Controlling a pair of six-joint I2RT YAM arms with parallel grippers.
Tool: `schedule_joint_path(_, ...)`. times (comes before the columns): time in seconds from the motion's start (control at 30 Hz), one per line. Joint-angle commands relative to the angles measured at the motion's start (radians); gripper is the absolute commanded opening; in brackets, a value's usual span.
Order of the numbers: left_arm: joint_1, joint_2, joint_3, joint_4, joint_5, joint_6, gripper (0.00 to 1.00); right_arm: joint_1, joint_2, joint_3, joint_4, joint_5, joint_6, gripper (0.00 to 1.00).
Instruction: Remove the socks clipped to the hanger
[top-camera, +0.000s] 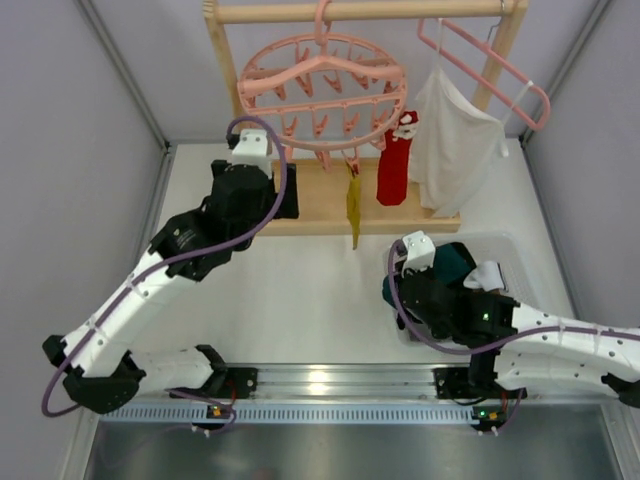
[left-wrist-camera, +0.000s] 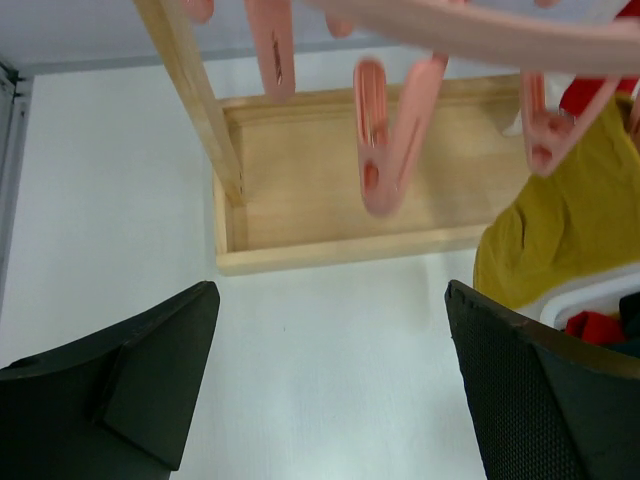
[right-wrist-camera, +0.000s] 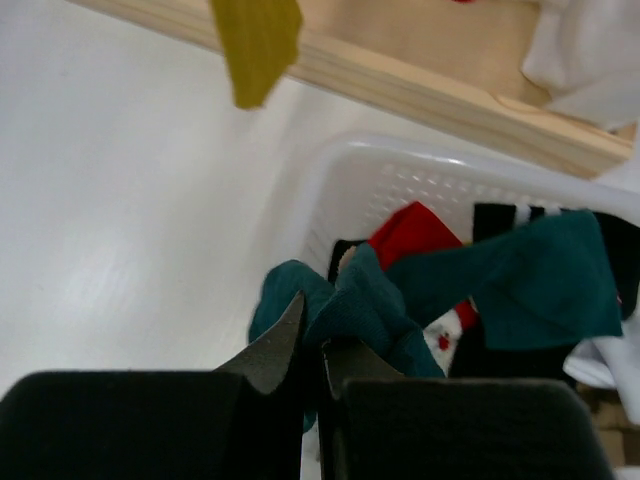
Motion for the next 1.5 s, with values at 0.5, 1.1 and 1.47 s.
schedule_joint_path(0.5,0.002,-0.455,-0.385,0.01,0.118,-0.045,0.98,-0.618,0.252,-0.189,0.145,-0.537,0.161,0.02)
schedule_joint_path(1.1,0.002,-0.693,-0.552,0.05,-0.011,-0.046,0.98,-0.618,-0.141,-0.057,-0.072,-0.541,0.109,0.78)
schedule_joint_path(1.47,0.002,-0.735,-0.639,0.084,-0.014,-0.065,0.98,-0.618,-0.075,-0.174,0.631,-0.826,-0.115,0.99)
